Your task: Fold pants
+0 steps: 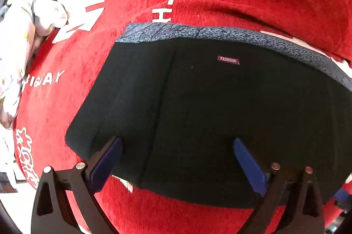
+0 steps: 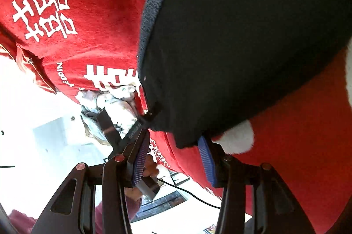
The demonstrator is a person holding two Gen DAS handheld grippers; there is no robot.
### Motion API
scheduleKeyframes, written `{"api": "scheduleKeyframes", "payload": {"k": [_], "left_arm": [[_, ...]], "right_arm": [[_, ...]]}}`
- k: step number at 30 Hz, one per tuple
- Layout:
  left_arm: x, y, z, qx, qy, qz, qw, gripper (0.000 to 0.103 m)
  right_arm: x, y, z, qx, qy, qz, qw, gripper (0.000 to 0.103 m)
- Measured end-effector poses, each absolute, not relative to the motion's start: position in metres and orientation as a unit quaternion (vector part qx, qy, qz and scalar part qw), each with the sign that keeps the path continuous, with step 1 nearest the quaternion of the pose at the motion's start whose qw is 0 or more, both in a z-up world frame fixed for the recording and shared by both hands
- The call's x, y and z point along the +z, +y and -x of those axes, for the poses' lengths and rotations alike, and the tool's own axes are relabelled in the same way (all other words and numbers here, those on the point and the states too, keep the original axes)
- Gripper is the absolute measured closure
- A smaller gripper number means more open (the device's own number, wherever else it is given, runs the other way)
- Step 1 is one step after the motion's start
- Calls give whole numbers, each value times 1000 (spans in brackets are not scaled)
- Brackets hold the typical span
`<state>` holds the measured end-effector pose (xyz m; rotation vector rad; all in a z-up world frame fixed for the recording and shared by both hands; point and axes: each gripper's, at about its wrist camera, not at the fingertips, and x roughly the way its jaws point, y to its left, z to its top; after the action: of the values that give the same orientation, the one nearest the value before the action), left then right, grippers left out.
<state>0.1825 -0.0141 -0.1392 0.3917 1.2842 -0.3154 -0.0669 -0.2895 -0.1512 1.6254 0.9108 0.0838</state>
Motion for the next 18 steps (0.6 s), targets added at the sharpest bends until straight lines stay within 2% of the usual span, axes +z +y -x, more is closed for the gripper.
{"api": "scheduleKeyframes", "payload": {"k": [4, 9, 11, 15, 18], "left_arm": [[-139, -11, -182, -157, 594, -169, 771, 1], [-137, -8, -182, -164, 593, -166, 771, 1], [-136, -8, -183, -166, 594, -169, 769, 1], [-138, -6, -184, -172, 589, -173, 770, 0], [-137, -7, -182, -171, 586, -179, 771, 0]], "right_arm": [[-154, -276, 51, 30, 439, -675, 592, 53], [-151, -280, 43, 14, 426, -673, 605, 54], [-145, -285, 31, -8, 436, -658, 614, 94], [-126, -270, 29, -38, 483, -590, 646, 95], [-143, -263, 48, -57, 493, -603, 624, 95]]}}
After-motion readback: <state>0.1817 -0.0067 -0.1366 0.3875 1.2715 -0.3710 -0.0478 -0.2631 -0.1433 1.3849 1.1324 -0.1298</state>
